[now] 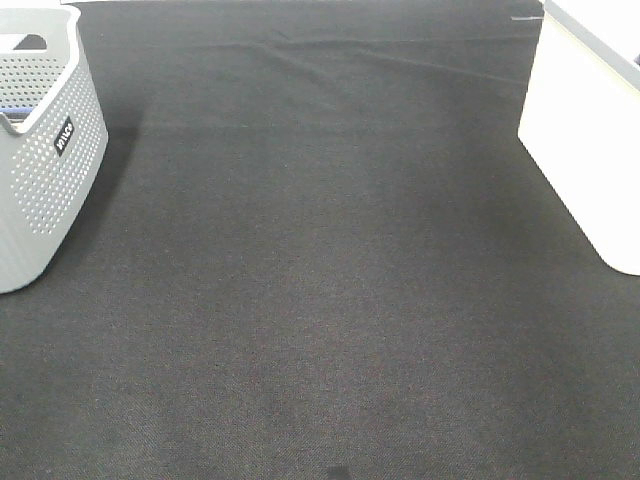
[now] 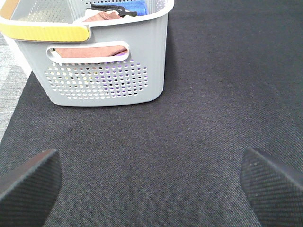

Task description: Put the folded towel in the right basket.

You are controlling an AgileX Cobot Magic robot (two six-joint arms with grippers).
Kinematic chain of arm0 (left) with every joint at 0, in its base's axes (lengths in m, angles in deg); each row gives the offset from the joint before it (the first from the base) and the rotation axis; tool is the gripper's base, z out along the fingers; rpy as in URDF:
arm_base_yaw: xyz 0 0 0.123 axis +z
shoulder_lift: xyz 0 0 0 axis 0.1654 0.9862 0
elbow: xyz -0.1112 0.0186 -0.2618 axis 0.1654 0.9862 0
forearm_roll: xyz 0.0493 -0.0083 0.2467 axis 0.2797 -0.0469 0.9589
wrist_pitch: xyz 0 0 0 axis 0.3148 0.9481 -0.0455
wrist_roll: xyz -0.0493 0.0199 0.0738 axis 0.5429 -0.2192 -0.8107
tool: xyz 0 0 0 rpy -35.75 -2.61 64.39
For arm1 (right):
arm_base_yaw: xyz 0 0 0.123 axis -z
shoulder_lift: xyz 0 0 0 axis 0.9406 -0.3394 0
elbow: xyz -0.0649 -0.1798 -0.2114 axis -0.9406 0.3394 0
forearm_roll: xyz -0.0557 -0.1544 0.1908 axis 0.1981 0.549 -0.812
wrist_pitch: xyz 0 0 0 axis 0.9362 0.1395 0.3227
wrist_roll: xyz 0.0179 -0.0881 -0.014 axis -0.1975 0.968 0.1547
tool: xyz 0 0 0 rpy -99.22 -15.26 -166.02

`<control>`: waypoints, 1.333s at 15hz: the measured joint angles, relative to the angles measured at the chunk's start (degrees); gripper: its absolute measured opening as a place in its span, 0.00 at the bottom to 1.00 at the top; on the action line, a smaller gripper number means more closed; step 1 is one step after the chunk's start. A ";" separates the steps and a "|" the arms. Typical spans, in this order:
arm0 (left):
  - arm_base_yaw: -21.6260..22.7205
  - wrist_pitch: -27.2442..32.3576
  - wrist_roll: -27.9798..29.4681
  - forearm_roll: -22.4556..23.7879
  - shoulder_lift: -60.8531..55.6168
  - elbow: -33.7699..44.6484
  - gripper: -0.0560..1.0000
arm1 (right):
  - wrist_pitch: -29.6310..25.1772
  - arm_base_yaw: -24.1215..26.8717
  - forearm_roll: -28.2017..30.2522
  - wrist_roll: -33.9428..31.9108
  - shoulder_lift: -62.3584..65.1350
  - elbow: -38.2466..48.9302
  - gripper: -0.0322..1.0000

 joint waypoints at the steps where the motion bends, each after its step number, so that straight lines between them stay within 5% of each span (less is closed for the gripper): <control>1: 0.00 0.00 0.00 0.00 0.00 0.00 0.98 | 0.00 0.00 0.06 -0.97 -1.38 0.06 0.10; 4: 0.00 0.00 0.00 0.00 0.00 0.00 0.98 | 0.06 0.00 0.74 -2.58 -3.21 2.46 0.16; 7: 0.00 0.00 0.00 0.00 0.00 0.00 0.98 | 0.11 0.00 3.38 -6.07 -3.84 2.98 0.57; 8: 0.00 0.00 0.00 0.00 0.00 0.00 0.98 | 0.11 0.00 3.32 -6.07 -3.55 2.98 0.64; 13: 0.00 0.00 0.00 0.00 0.00 0.00 0.98 | 0.11 -1.03 -4.30 -5.21 -0.06 2.98 0.69; 20: 0.00 0.00 0.00 0.00 0.00 0.00 0.98 | 0.17 -16.73 2.58 -5.16 10.43 3.44 0.69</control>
